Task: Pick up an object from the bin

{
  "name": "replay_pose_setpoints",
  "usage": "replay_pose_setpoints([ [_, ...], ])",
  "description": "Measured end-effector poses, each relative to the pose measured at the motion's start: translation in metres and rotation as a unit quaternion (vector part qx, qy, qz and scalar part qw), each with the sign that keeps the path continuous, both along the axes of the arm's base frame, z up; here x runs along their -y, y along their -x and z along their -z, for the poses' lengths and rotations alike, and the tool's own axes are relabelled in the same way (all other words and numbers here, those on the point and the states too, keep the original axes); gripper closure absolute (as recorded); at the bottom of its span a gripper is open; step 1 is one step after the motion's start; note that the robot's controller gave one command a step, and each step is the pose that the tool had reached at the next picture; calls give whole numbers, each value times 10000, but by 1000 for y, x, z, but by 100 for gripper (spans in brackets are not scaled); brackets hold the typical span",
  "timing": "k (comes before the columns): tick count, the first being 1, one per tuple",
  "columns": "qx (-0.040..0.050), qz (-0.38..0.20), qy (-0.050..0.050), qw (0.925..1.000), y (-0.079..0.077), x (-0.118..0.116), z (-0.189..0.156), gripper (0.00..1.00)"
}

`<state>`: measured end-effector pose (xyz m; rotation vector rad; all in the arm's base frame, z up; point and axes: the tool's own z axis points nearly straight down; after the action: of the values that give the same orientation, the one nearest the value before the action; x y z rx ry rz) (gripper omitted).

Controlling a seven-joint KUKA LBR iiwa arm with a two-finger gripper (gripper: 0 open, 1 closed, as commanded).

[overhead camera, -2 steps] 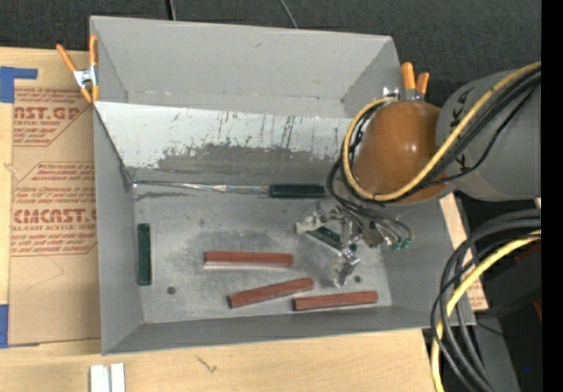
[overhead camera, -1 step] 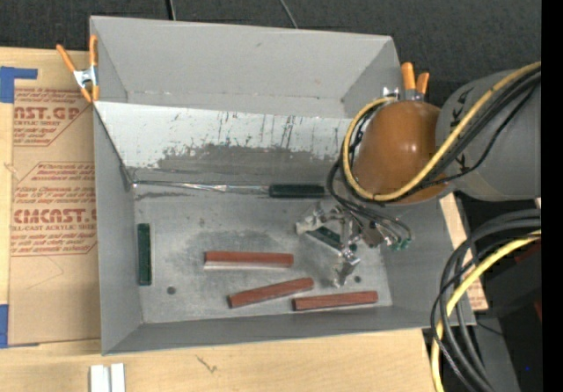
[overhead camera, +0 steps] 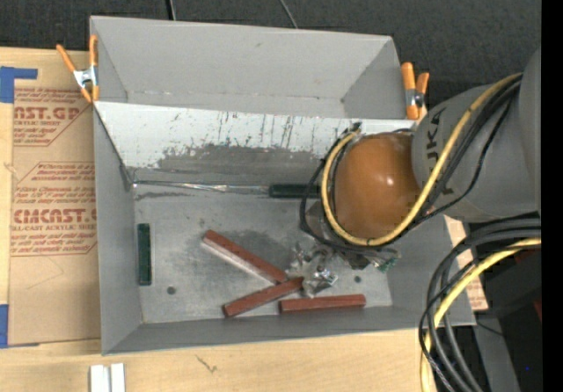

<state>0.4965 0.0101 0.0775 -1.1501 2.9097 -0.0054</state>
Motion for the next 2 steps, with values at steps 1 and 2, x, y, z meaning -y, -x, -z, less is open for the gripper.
replay_pose_setpoints([
  [1, 0, 0, 0, 10000, 0, 0, 0, 100],
  [2, -26, -586, 1, 9983, -17, -35, -195, 100],
])
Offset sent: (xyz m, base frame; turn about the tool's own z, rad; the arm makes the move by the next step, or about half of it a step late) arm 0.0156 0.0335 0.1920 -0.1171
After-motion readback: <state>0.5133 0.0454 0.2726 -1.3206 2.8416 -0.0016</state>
